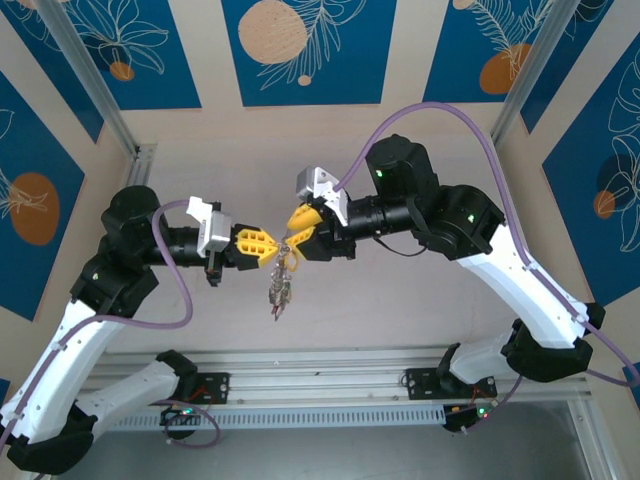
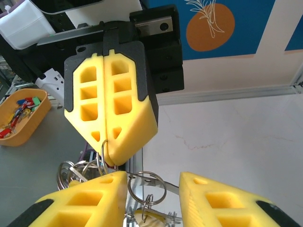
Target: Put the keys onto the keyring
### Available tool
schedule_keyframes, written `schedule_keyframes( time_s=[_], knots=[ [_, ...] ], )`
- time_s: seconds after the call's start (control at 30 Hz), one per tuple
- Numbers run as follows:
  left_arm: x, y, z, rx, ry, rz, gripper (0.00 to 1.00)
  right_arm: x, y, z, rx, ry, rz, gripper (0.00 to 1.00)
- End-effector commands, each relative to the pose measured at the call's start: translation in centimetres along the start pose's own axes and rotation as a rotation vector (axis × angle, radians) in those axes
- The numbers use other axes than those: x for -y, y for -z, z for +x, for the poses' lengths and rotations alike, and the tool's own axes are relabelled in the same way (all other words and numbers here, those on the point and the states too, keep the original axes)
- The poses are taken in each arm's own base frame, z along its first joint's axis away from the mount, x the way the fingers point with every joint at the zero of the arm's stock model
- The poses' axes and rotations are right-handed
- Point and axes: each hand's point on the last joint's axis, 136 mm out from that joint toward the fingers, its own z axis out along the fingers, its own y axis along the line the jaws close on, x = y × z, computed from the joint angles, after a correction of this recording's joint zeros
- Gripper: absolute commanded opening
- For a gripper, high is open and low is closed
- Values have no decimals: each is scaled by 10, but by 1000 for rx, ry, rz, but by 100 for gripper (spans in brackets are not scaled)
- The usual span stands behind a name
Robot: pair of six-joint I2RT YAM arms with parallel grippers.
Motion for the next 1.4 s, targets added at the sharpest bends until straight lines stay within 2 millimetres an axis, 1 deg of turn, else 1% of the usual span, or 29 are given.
schedule_keyframes(
  time_s=[0.0,0.07,0.17,0.3,0.47,0.57,0.67,0.7,0.8,0.93,1.2,1.37],
  knots=[
    [8,1,-10,33,-45,21,0,-5,2,-13,35,49,-5,34],
    [6,1,-8,28,-42,17,0,-4,1,-11,27,53,10,34],
    [4,0,-5,21,-40,8,0,6,5,-9,11,57,73,34],
    [1,-1,-3,16,-42,1,0,11,14,-11,24,71,113,38],
    [0,-3,-3,16,-37,5,0,14,24,-14,40,75,139,38],
    [0,-3,-3,18,-38,5,0,8,30,-18,66,72,109,38],
    [-1,-3,-3,19,-37,8,0,-8,34,-23,105,80,22,39],
    [-1,-4,-3,21,-36,10,0,-14,34,-23,111,84,-16,40],
    [-1,-4,-4,24,-35,13,0,-21,26,-17,90,72,-81,40],
    [0,-4,-5,27,-36,13,0,-16,15,-10,66,60,-86,39],
    [2,-3,-9,42,-40,24,0,-9,1,-6,57,46,-105,39],
    [2,-3,-9,50,-42,20,0,-7,-5,-2,48,34,-118,31]
  ],
)
